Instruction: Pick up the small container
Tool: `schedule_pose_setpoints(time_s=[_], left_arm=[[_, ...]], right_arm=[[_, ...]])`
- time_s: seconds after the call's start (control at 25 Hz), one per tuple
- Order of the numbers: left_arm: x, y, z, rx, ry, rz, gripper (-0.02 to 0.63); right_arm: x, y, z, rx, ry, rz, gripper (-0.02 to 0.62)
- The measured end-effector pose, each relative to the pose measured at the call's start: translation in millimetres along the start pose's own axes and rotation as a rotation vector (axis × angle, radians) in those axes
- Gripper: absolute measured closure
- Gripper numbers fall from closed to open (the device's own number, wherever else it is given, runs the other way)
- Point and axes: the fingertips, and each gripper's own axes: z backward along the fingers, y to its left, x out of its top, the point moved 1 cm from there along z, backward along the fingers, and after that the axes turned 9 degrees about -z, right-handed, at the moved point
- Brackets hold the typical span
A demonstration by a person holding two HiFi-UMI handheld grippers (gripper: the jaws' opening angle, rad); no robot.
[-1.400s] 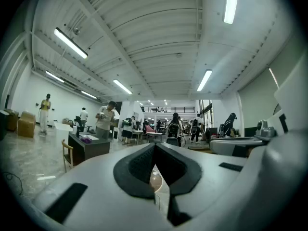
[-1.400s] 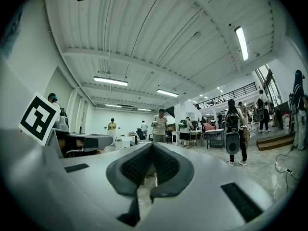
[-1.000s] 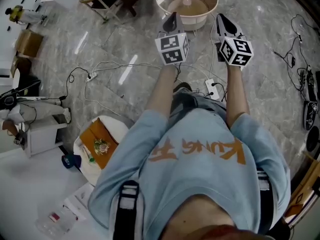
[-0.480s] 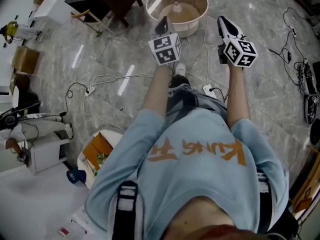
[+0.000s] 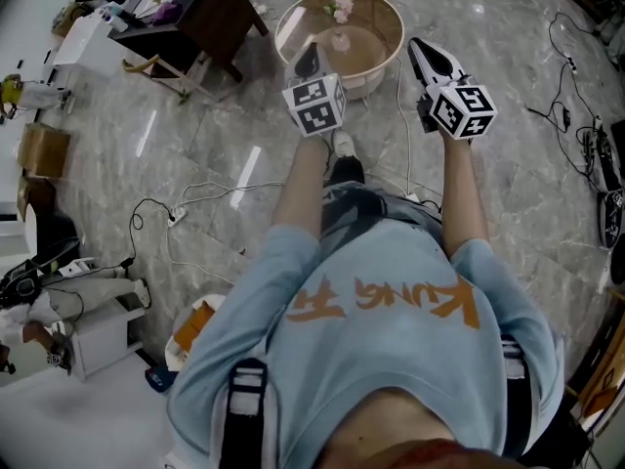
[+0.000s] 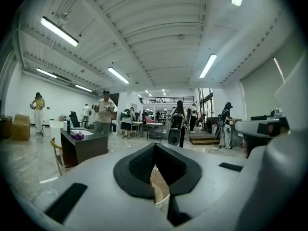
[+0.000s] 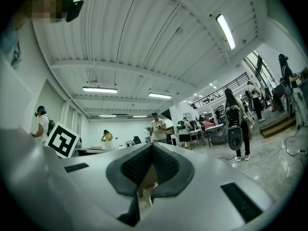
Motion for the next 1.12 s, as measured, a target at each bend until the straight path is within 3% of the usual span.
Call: schedule_pose_setpoints(time_s=[0.2,0.32,0.6,0.92,1.12], left_arm=[[-20.4,21.3,-92.5,-0.049,0.07,-0.004,0.583],[-44.5,31.7,-135.7,-0.092,0.132,-0.006,0.583],[-98.1,69.7,-251.7,-0.115,0.263,0.024,0.583],[-111.0,98.0,-358.4,-0.108,0.278,0.113,0.583],[-124.0,97.5,-384.9,-0.097,0.31,0.133,0.583]], right_arm=[[-37.9,-40.3,-94.4,-0.036,0.088,0.022,0.584],[-77.4,-65.1,-139.2,-0.071,0.139,-0.032,0.583],[-141.9,-142.1,-232.2,-0.176,0.215,-0.117,0.583],[-148.3,-189.2,-318.8,-0.161,0.286,-0.024,0.562],[-175.0,-217.0,-326.4,-0.167,0.39,-0.062,0.544]])
